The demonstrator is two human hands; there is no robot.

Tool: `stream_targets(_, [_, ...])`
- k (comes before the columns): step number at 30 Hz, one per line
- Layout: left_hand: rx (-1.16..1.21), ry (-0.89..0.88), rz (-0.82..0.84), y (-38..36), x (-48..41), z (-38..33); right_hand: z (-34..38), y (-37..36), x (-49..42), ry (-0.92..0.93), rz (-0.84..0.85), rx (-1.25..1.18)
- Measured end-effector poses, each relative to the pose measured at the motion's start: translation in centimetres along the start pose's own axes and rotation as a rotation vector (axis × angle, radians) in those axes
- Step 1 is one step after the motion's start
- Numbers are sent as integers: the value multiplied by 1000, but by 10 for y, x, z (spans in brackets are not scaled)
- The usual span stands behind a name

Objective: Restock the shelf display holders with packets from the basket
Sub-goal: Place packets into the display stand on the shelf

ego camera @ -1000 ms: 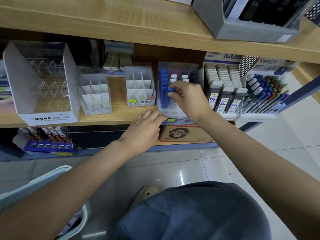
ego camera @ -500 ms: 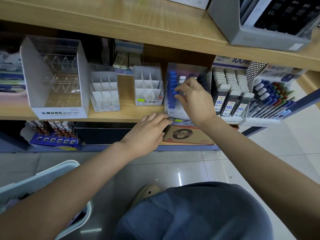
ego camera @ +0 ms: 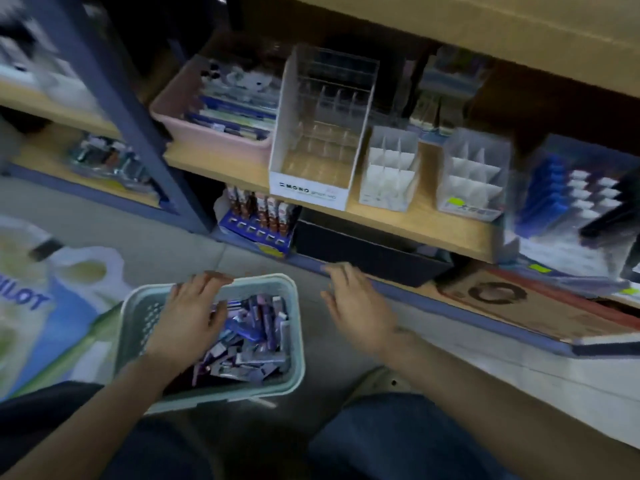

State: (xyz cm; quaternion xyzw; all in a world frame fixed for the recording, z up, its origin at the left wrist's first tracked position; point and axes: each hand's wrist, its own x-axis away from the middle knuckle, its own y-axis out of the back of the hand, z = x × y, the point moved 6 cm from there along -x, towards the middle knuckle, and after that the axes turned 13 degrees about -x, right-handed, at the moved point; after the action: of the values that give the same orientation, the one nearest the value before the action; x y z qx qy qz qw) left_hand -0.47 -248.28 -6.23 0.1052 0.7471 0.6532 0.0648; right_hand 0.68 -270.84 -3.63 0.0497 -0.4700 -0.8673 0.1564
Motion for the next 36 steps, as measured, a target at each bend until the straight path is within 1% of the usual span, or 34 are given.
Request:
stream_targets(2, [-4, 221, 43, -20, 21, 53, -5, -54, -5, -224, 156, -108])
stream_targets(3, [10, 334, 53, -29, 32, 75, -5, -73, -5, -308, 171, -188])
stream_targets(6, [145, 707, 127, -57, 64, 124, -6, -119, -2, -536, 113, -425])
stream_targets(7, [224, 804, 176, -68, 72, 131, -7, -127, 1, -600, 78, -466])
stream_targets(8, [288, 864, 220, -77, 79, 136, -7, -134, 2, -638, 40, -480])
stream_targets(9, [314, 877, 237, -86, 83, 140, -8, -138, 1, -651, 5, -482])
stream_targets(11, [289, 867, 250, -97, 87, 143, -11, -138, 0, -637, -32, -511])
stream_targets(14, [247, 840, 250, -92, 78, 136, -22, -135, -1, -628, -32, -569])
stream_targets(17, [285, 815, 249, -84, 65, 115, -37, -124, 1, -618, -57, -580])
stream_targets(19, [363, 769, 213, -81, 56, 99, -49, -115, 3, -584, -72, -552])
stream_targets(20, [409, 744, 199, -83, 53, 92, -53, -108, 4, -559, -95, -477])
stream_targets(21, [442, 717, 187, -84, 49, 85, -56, -99, 3, -517, -137, -341])
stream_targets(22, [466, 701, 179, -87, 46, 79, -54, -92, 2, -416, -174, -171])
stream_targets(23, [492, 685, 172, -88, 42, 71, -49, -88, -1, -277, -202, -50])
stream_targets(24, [513, 668, 162, -89, 38, 64, -40, -88, -2, -140, -202, 12])
stream_targets(25, [532, 640, 147, -89, 34, 57, -33, -94, -3, -35, -180, 45])
stream_targets(26, [552, 609, 125, -90, 30, 50, -30, -101, -5, 18, -135, 64])
stream_targets(27, [571, 579, 107, -90, 28, 45, -29, -110, -7, 23, -65, 74])
stream_targets(30, [600, 560, 62, -92, 22, 37, -44, -145, -10, -153, 226, 65])
stream_targets(32, [605, 572, 31, -93, 20, 33, -58, -159, -6, -271, 370, 92])
stream_targets(35, [608, 613, 12, -93, 19, 33, -67, -165, -7, -315, 439, 170])
stream_targets(36, [550, 599, -34, -88, 19, 32, -67, -165, -7, -330, 451, 159])
